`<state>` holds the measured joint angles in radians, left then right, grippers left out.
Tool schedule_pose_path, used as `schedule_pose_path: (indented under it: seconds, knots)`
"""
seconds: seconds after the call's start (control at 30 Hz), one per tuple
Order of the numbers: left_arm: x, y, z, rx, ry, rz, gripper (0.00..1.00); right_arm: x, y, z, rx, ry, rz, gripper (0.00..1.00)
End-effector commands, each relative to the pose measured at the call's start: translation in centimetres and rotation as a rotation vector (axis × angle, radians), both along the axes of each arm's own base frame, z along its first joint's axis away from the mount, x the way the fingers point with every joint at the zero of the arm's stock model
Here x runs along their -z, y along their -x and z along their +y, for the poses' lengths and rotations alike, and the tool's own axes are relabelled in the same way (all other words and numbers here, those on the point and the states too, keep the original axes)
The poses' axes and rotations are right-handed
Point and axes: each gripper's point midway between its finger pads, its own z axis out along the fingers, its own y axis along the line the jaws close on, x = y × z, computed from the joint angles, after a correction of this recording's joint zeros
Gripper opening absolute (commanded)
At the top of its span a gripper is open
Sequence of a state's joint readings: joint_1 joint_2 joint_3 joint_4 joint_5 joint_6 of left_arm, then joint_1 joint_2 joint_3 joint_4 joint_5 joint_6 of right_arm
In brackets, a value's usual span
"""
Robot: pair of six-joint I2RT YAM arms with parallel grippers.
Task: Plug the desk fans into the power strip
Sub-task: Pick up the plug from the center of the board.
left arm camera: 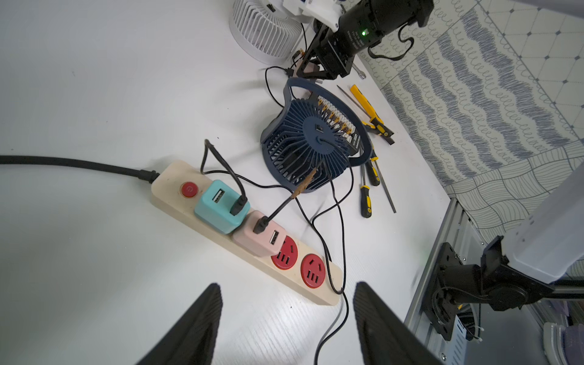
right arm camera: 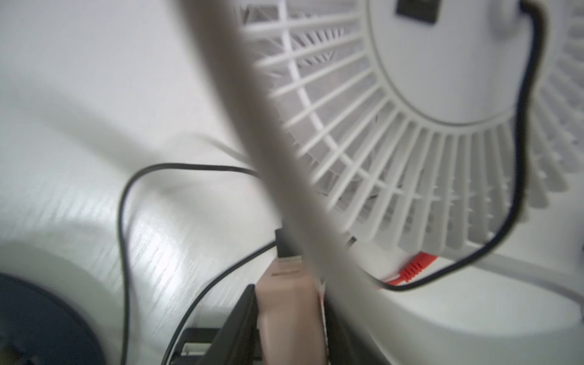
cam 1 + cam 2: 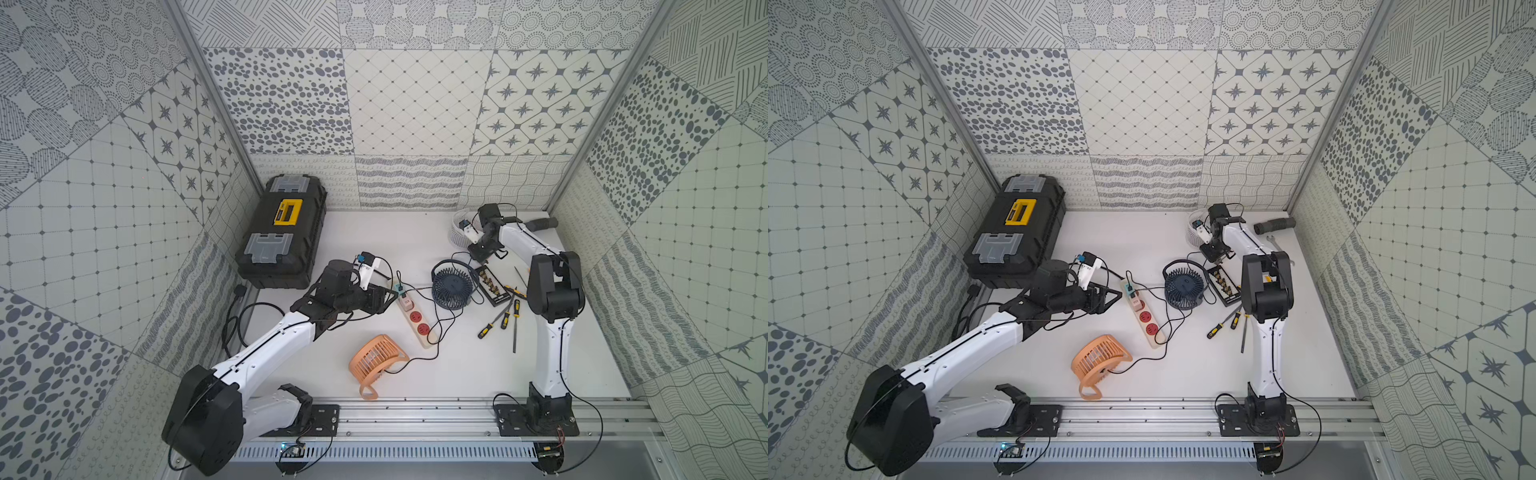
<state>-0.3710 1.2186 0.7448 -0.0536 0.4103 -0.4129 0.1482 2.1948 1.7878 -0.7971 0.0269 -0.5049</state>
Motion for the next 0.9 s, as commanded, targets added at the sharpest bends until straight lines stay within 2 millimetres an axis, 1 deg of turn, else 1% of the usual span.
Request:
schedule_pose_path:
  seconds: [0.0, 0.03, 0.17, 0.27, 0.33, 0.43, 0.6, 0.73, 0.77, 0.87]
  knots:
    - [-1.3, -1.4, 0.0, -0.033, -0.013, -0.034, 0.68, 0.1, -0.3, 0.1, 0.012, -0.019, -0.001, 0.27]
    - [-1.6, -1.7, 0.1, -0.047, -0.012, -0.034, 0.68, -0.3, -0.5, 0.2, 0.018, -0.033, -0.016, 0.23]
    - [-3.0, -2.7, 0.4, -0.114, 0.011, -0.053, 0.68, -2.3, -0.8, 0.9, 0.038, -0.095, -0.081, 0.16]
    - [-3.8, -3.3, 0.4, -0.16, 0.054, -0.063, 0.68, -4.8, -0.7, 1.1, 0.063, -0.135, -0.156, 0.1]
    - [-4.4, -3.4, 0.0, -0.167, 0.075, -0.081, 0.68, -6.6, 0.2, 0.9, 0.09, -0.157, -0.209, 0.08]
    - [-5.2, -3.3, -1.1, -0.152, 0.077, -0.118, 0.67, -9.8, 1.8, 0.6, 0.131, -0.212, -0.283, 0.07]
    - [-6.4, -2.9, -3.9, -0.087, 0.11, -0.182, 0.67, -13.8, 5.5, 1.3, 0.208, -0.371, -0.365, 0.04]
    - [-7.2, -2.1, -6.4, -0.033, 0.126, -0.244, 0.66, -16.0, 8.9, 2.8, 0.282, -0.591, -0.402, 0.04]
    - [-7.2, -1.8, -7.1, -0.018, 0.13, -0.253, 0.66, -16.8, 9.8, 3.2, 0.299, -0.651, -0.417, 0.04]
    - [-7.2, -0.6, -9.0, 0.023, 0.152, -0.272, 0.66, -18.0, 12.4, 4.6, 0.355, -0.802, -0.431, 0.04]
